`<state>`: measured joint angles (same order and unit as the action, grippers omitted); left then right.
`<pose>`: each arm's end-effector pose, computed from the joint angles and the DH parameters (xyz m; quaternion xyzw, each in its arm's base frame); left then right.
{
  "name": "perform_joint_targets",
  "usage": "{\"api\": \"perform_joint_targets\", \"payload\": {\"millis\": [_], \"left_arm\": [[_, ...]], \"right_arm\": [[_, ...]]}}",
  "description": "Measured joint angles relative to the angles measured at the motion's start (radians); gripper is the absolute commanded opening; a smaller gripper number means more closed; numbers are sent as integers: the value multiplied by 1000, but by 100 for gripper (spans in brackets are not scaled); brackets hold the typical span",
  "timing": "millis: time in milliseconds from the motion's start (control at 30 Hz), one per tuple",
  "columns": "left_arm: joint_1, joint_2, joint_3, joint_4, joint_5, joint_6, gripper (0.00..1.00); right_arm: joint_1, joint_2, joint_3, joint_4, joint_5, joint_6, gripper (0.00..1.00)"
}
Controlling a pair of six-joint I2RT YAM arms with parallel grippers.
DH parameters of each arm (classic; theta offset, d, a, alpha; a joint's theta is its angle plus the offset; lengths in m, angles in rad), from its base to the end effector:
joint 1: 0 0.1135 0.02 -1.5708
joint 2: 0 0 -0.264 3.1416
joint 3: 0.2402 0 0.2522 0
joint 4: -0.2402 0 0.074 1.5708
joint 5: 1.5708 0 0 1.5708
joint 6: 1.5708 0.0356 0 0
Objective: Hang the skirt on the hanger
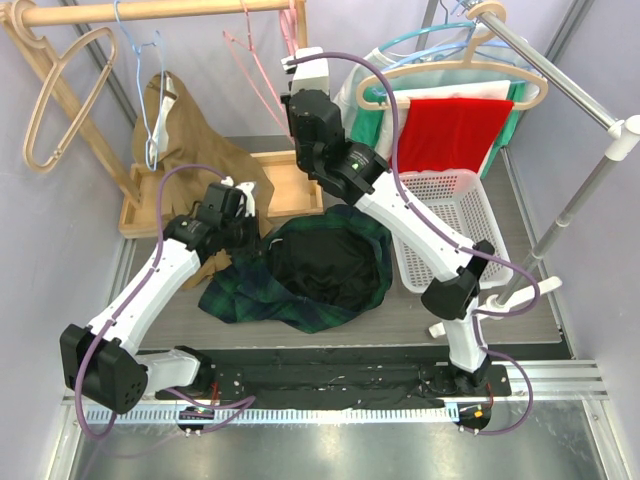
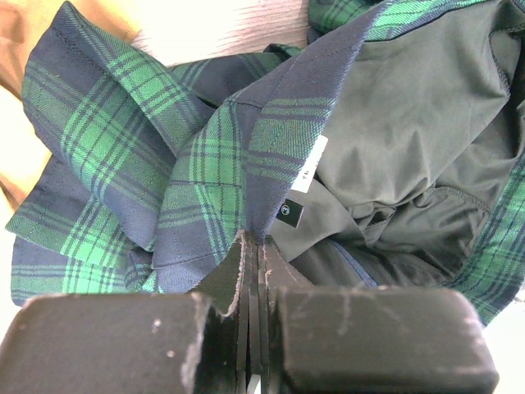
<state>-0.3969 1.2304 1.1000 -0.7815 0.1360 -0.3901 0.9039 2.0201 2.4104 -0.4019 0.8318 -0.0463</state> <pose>0.2282 -0.1009 0.3036 0.0252 0.9440 -0.1831 0.2735 0.2906 0.3266 0.4988 -0.0450 0.7084 0.0061 0.7043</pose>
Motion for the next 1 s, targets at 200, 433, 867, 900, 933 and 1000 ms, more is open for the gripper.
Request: {"api": "perform_joint_targets", "payload": {"millis": [200, 433, 867, 900, 933, 1000], "left_arm": [[0, 0, -3, 7, 0, -4, 0], [0, 0, -5, 8, -5, -12, 0], [0, -15, 9, 28, -73, -26, 0], [0, -15, 17, 29, -81, -26, 0], [0, -15, 21, 29, -83, -25, 0], [0, -15, 38, 29, -93, -23, 0]], "right_arm": [[-3, -39, -40, 36, -53, -54, 1], [-3, -134, -128, 37, -124, -61, 1], [-3, -755, -531, -182, -352, 3, 1], [-3, -803, -550, -219, -375, 17, 1], [-3, -851, -573, -261, -395, 29, 1], [-5, -936, -626, -333, -434, 64, 1]]}}
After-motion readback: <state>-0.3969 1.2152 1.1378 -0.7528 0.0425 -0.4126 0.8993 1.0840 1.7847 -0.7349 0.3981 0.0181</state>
